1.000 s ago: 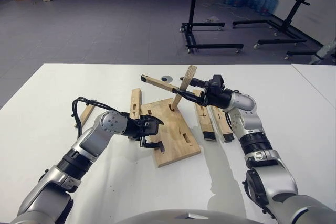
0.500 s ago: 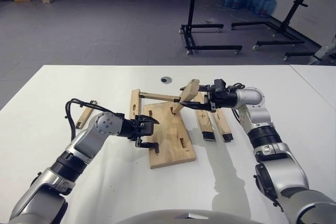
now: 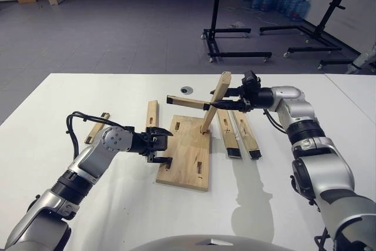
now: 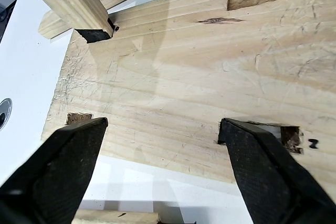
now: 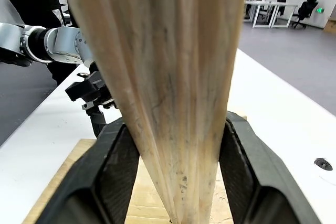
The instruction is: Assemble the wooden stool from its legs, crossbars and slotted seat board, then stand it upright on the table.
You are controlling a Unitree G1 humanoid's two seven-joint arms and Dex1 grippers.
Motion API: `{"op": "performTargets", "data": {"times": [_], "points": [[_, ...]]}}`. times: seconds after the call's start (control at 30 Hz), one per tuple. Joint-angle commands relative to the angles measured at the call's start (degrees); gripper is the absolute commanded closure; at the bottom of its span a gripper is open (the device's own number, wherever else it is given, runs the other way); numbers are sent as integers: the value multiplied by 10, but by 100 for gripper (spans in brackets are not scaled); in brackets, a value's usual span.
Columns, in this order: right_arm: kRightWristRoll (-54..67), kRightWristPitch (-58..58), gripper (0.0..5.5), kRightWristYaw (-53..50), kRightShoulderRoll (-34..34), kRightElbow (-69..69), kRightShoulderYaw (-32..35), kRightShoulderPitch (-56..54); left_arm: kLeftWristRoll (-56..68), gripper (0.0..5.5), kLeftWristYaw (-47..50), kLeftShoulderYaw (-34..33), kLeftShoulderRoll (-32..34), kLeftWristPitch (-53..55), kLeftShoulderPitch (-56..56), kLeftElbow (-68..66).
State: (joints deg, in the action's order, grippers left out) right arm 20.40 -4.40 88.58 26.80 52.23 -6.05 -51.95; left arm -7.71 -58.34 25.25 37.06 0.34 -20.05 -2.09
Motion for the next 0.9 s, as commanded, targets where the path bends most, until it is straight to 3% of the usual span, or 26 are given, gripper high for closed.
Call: {"op": "performTargets", "data": {"times": [0.03, 0.37, 0.67, 0.9], "points": [[-61, -14, 344, 13, -19, 62, -34, 0, -76, 155, 19, 41, 7, 10, 18, -43], [-90, 14, 345, -12, -33, 96, -46, 33, -92, 155, -61, 124, -9, 5, 2, -66], [-96, -9, 345, -20, -42, 98, -55, 36, 57, 155, -198, 114, -77, 167, -44, -156], [-93, 0, 345, -20, -46, 81, -56, 34, 37, 155, -196, 134, -81, 182, -61, -206]]}}
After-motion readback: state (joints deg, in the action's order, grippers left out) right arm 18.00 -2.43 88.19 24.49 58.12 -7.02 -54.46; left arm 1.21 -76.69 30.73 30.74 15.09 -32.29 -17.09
